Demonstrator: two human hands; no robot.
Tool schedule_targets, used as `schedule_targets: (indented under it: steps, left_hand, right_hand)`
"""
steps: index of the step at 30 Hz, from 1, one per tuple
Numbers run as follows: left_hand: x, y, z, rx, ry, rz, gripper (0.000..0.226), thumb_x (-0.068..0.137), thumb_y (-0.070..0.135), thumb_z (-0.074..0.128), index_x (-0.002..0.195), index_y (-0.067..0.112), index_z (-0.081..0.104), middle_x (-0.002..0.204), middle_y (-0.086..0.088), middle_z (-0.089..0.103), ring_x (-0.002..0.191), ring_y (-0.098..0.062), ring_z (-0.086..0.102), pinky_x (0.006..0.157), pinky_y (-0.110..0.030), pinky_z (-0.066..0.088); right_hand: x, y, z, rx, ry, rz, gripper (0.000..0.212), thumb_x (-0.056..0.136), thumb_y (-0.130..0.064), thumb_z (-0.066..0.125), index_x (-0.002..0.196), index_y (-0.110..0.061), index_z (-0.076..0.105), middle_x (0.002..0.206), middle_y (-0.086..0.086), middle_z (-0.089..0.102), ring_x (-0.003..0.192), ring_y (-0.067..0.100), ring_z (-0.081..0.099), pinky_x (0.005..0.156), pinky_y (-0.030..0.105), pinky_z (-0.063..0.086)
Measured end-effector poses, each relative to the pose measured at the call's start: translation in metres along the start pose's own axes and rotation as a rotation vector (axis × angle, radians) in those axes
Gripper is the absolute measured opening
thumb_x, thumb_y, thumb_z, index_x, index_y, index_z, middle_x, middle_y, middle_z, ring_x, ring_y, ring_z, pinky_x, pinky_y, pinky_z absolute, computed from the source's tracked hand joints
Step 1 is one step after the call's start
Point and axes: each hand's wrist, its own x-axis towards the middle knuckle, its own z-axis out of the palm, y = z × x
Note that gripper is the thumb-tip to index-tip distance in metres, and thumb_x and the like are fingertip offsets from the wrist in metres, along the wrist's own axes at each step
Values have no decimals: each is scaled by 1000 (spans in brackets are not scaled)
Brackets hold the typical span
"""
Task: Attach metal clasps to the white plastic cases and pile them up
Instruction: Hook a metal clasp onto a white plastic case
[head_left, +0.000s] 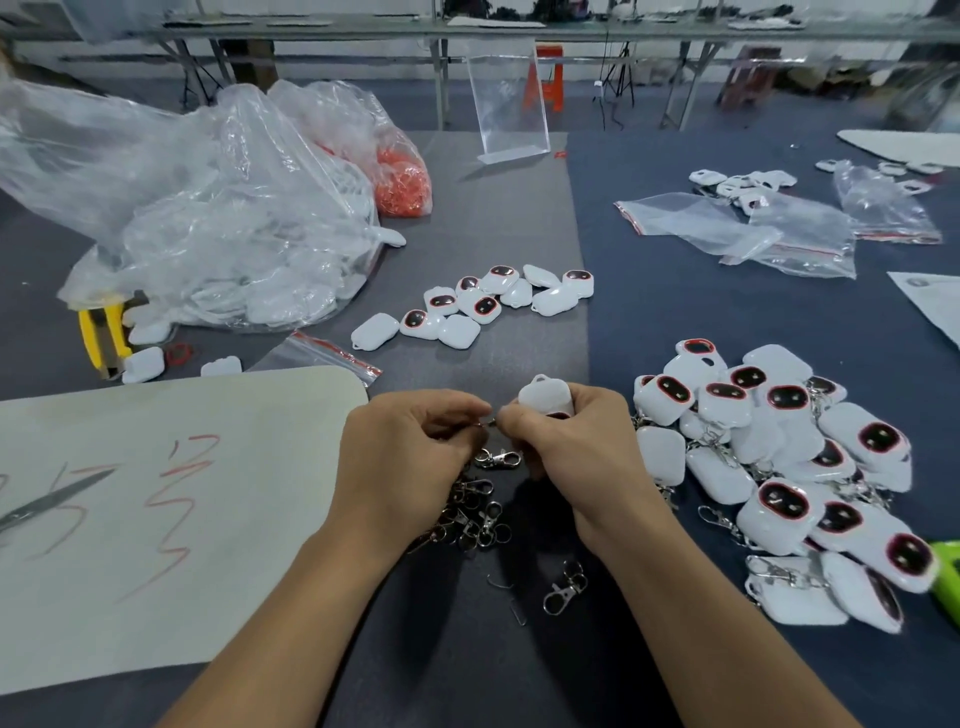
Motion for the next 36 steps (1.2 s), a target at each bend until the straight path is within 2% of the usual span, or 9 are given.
schedule_targets:
  steps: [3,7,10,13,17,25,28,32,36]
  left_hand:
    - [1,-1,-2,-11,27,-16,24,74,12,86,78,35,81,70,29,71,67,11,68,64,-3,45]
    - [0,-1,-3,82,73,13,13,77,25,83,73,36,78,61,28,67,58,7,63,58,-7,42]
    - [0,1,0,12,82,21,16,80,20,82,74,34,77,65,27,69,61,7,64,60,-7,44]
    - [1,2,2,-78,76,11,15,81,16,81,78,30,80,68,23,71,62,5,64,60,-7,44]
    - [3,4,0,-194,45,-3,23,83,8,79,81,31,81,73,16,76,69,-7,71,65,-18,54]
    - [1,7,0,-226,20,24,21,83,11,80,86,32,81,73,15,76,69,-4,73,66,-15,55]
    - [-2,9,0,-95,56,65,19,81,14,83,90,30,82,81,23,76,76,6,71,70,-10,52]
    - [-6,6,1,80,42,273,12,84,23,76,93,29,81,89,17,77,82,-3,71,75,-36,57]
    - [-4,8,4,136,86,240,10,82,22,73,85,31,77,79,18,73,72,-5,67,67,-31,53]
  right_hand:
    - [1,1,1,-3,12,-18,17,71,-10,76,63,-3,62,57,2,51,53,14,44,48,25,36]
    - [0,1,-2,-103,49,-59,11,69,-11,76,69,-4,67,57,-1,55,55,10,47,51,29,41]
    - [-2,3,-3,-295,125,-157,5,71,-13,74,71,-18,74,59,-9,67,54,6,57,53,26,46]
    - [-6,0,0,-339,154,-241,24,74,-11,72,75,-34,79,63,-17,71,54,2,63,50,18,46]
    - [-9,-6,2,-239,58,-235,11,74,-21,79,75,-32,80,68,-7,75,68,14,73,64,38,62]
    - [-10,-14,-6,-275,34,-293,16,76,-10,82,69,-24,79,70,-7,75,69,13,71,63,34,58]
    - [-11,-15,-7,-390,76,-366,18,75,-9,82,67,-24,76,69,-9,71,67,10,67,61,27,52]
    - [-13,-17,-8,-659,85,-494,18,69,-15,89,70,-26,74,69,-11,64,65,9,61,58,22,45]
    - [-11,-16,-7,-661,113,-542,14,71,-20,86,73,-28,76,69,-13,65,67,8,62,59,15,42]
